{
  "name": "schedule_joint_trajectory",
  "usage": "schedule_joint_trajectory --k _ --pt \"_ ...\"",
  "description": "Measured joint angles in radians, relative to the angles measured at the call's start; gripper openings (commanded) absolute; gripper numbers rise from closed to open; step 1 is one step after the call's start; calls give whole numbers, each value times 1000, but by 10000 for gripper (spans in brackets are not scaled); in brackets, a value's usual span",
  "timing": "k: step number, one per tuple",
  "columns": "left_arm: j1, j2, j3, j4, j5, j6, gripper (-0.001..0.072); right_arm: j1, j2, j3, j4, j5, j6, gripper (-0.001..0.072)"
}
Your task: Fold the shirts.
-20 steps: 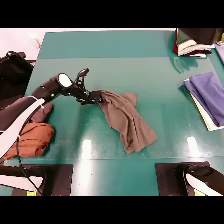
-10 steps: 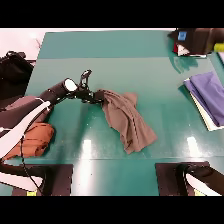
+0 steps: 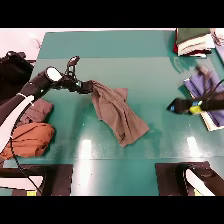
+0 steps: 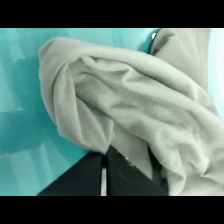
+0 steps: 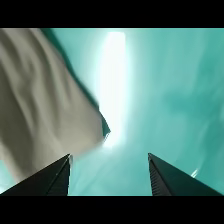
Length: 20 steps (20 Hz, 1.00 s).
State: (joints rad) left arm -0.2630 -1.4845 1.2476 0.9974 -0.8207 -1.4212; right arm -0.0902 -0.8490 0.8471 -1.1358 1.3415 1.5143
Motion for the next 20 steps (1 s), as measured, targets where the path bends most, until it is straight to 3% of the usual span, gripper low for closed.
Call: schedule_joint_trajectory --k 5,7,8,10,15,20 --pt "7 10 5 14 -29 13 32 -18 -138 -248 230 -115 -98 527" --pt "8 11 5 15 -44 13 32 33 -209 -276 299 -173 -125 458" --pt "8 11 5 16 -50 14 32 70 -249 -278 320 -208 -134 348" --pt "8 12 5 16 -60 14 31 145 -322 -258 345 -267 -147 13" --pt "16 91 54 61 -105 15 31 248 -363 -71 256 -306 -168 18" --pt "31 312 286 185 -130 21 31 132 -175 344 69 -98 -173 18"
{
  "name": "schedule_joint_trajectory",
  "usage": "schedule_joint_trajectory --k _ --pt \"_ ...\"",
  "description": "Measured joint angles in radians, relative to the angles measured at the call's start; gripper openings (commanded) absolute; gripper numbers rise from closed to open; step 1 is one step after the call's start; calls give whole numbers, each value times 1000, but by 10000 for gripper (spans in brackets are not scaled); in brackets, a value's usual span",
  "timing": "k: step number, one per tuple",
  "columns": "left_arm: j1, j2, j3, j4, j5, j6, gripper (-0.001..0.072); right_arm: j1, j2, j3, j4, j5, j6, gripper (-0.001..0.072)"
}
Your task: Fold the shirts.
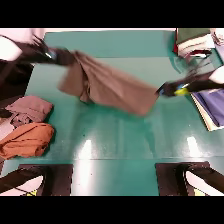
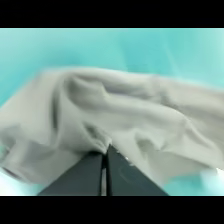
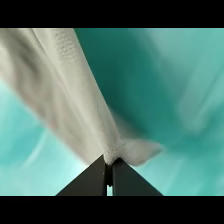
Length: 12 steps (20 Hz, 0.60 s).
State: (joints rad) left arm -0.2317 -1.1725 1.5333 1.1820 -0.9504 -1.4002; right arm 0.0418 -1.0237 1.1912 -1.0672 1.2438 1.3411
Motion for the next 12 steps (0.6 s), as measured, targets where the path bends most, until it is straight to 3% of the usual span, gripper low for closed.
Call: schedule_joint_trajectory --k 6,12 --pt "2 151 135 15 -90 19 30 -153 166 335 -62 127 6 17" --pt "-37 176 -78 20 -236 29 30 -182 260 142 -82 158 51 18"
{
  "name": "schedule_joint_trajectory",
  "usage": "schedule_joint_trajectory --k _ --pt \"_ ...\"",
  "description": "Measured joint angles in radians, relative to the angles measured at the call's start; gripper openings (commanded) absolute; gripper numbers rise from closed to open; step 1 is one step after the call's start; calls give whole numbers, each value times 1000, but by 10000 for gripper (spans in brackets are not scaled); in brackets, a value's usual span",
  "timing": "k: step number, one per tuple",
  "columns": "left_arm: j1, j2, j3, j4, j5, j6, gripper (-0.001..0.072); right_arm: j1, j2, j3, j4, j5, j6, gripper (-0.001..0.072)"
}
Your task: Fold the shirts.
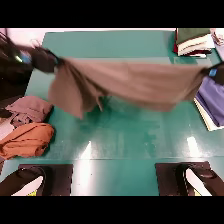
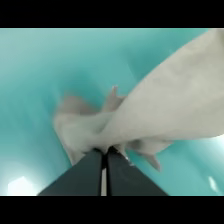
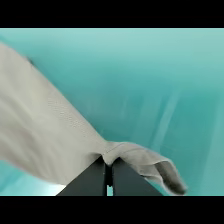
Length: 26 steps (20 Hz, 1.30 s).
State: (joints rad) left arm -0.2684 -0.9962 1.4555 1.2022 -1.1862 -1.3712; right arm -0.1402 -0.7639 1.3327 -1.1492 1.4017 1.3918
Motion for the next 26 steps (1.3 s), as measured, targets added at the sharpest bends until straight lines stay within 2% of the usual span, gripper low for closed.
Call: schedule_joint_trajectory --k 5,6,7,8,9,14,20,23,26 --pt "-198 3 -298 0 -64 13 32 -5 58 -232 -82 9 10 19" --pt "-242 4 -339 -2 -71 15 61 -6 63 -256 -97 9 12 19" --pt "-283 4 -369 -5 -83 16 381 -6 65 -274 -104 9 12 52" --pt "-323 4 -393 -13 -85 16 694 -6 64 -284 -111 10 12 254" --pt "-351 4 -410 -26 -84 16 664 -6 58 -286 -119 10 13 363" --pt "-371 4 -385 -48 -13 -32 664 -6 -15 -199 -129 18 13 364" --pt "-105 -45 -337 -32 132 -96 663 -6 -111 -102 -127 36 14 364" --pt "22 -159 -332 -46 156 -106 663 -6 -147 -93 -123 39 14 363" --pt "79 -309 -330 -96 163 -86 664 -6 -180 -90 -99 39 14 363"
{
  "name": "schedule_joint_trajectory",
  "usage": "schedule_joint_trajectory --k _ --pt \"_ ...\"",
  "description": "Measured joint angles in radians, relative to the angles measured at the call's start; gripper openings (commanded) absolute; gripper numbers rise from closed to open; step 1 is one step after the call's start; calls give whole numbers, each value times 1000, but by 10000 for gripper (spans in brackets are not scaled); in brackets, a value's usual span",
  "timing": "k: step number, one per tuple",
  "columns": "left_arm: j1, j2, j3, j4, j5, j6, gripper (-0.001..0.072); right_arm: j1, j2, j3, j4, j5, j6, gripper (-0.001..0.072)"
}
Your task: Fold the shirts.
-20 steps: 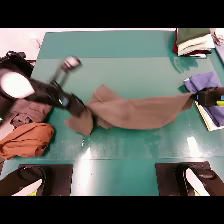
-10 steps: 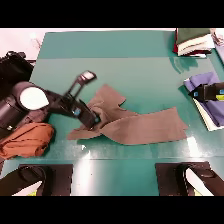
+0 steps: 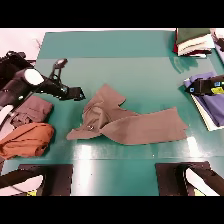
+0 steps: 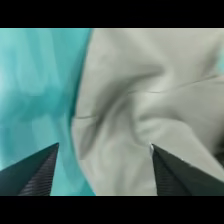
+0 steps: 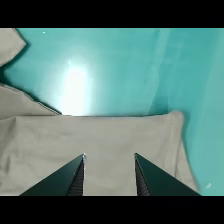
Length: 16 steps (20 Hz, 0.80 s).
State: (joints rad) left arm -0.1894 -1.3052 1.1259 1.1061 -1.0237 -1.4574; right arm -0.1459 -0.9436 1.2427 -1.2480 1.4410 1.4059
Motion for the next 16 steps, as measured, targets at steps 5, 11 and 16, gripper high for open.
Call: schedule_joint_trajectory --k 5,11,16 --pt "22 -208 0 -159 8 81 663 1 -26 1 18 -5 0 363" --pt "4 -288 11 -225 13 115 31 -3 -32 2 23 -23 -1 363" --pt "2 -270 128 -234 -9 126 31 -122 -58 2 16 14 -18 401"
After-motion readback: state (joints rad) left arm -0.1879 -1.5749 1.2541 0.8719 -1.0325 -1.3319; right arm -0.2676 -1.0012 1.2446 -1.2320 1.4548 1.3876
